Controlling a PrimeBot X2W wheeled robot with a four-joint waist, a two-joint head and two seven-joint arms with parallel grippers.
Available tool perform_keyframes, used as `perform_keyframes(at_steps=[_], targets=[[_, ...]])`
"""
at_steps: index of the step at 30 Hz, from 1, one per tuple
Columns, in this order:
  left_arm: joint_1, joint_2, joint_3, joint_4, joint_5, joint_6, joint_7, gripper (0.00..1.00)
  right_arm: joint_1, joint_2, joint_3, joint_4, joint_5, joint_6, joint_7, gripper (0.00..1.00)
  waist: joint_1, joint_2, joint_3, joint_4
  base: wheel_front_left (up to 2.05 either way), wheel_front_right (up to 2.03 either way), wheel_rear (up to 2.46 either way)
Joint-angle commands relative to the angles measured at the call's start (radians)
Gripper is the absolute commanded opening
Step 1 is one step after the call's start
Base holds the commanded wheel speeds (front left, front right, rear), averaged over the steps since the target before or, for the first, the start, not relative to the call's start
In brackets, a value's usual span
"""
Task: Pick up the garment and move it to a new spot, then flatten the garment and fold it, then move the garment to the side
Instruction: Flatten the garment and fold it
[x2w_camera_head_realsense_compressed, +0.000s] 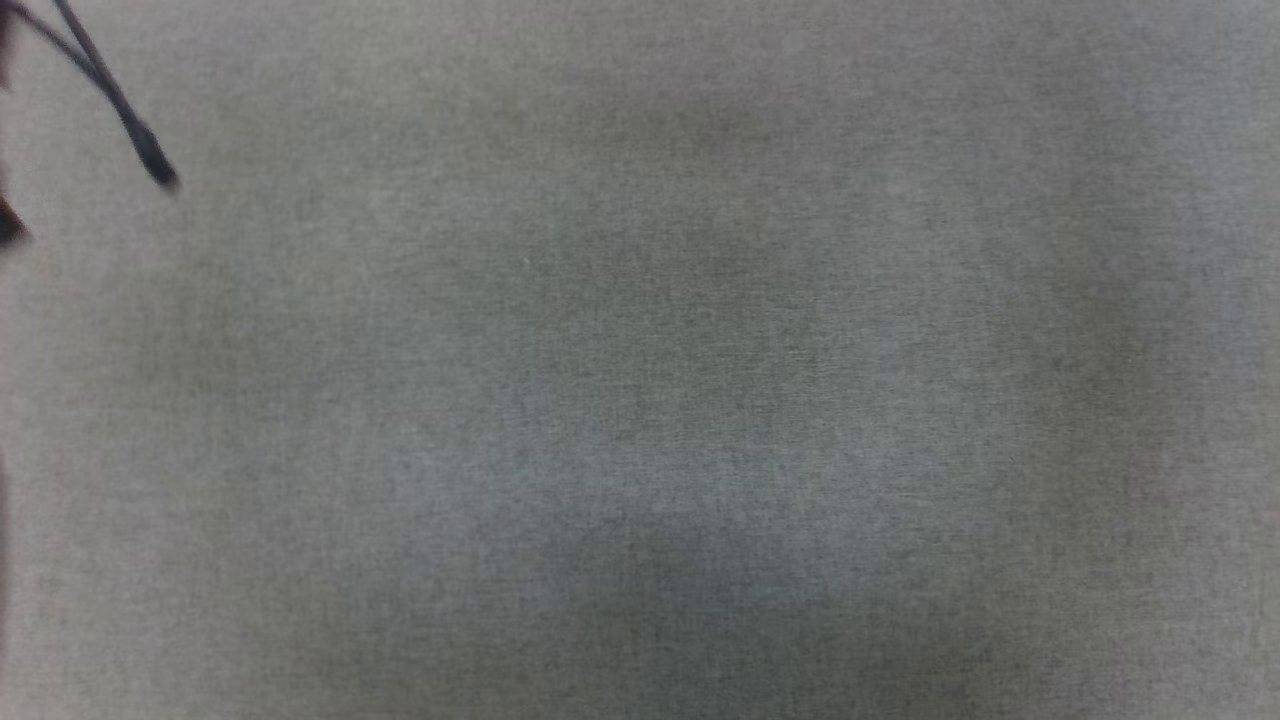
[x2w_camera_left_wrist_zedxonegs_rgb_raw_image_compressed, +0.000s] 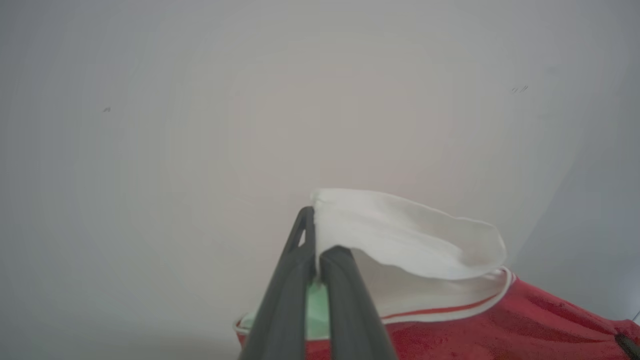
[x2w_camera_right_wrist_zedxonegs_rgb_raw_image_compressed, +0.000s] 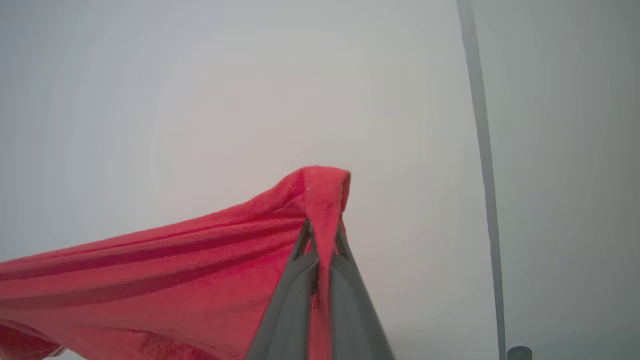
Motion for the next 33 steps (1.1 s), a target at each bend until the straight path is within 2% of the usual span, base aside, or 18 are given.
perform_keyframes(at_steps=[1,6,10,16,21,27,33], targets=[[0.061,0.008,-0.013,0.001,-0.008,-0.004,0.006,0.00,0.051,-0.020,0.028,0.004,0.029,-0.007,0.007,0.00,0.0000,-0.0001,0.004,0.009,0.00,0.00,0.00],[0.249,0.012,-0.039,-0.134,-0.098,-0.006,0.026,0.00,0.163,-0.057,0.131,-0.044,0.097,-0.005,0.056,0.00,0.0000,-0.0001,0.001,0.021,0.00,0.00,0.00],[0.413,0.043,-0.057,-0.250,-0.159,-0.006,0.032,0.00,0.269,-0.102,0.204,-0.124,0.177,-0.005,0.112,0.00,0.0000,-0.0001,-0.015,0.022,0.00,0.00,0.00],[0.688,0.080,-0.083,-0.439,-0.224,-0.006,0.015,0.00,0.498,-0.207,0.293,-0.298,0.298,-0.005,0.196,0.00,0.0000,-0.0001,-0.072,0.034,0.00,0.00,0.00],[0.925,0.116,-0.069,-0.606,-0.273,-0.003,-0.013,0.00,0.707,-0.288,0.288,-0.437,0.359,-0.005,0.234,0.00,0.0000,-0.0001,-0.112,0.036,0.00,0.00,0.00],[1.187,0.169,-0.025,-0.811,-0.267,0.058,-0.038,0.00,0.940,-0.342,0.222,-0.596,0.391,-0.005,0.268,0.00,0.0000,-0.0001,-0.142,0.028,0.00,0.00,0.00],[1.414,0.202,0.042,-1.031,-0.233,0.129,-0.043,0.00,1.152,-0.345,0.115,-0.763,0.353,-0.005,0.331,0.00,0.0000,-0.0001,-0.150,0.014,0.00,0.00,0.00]])
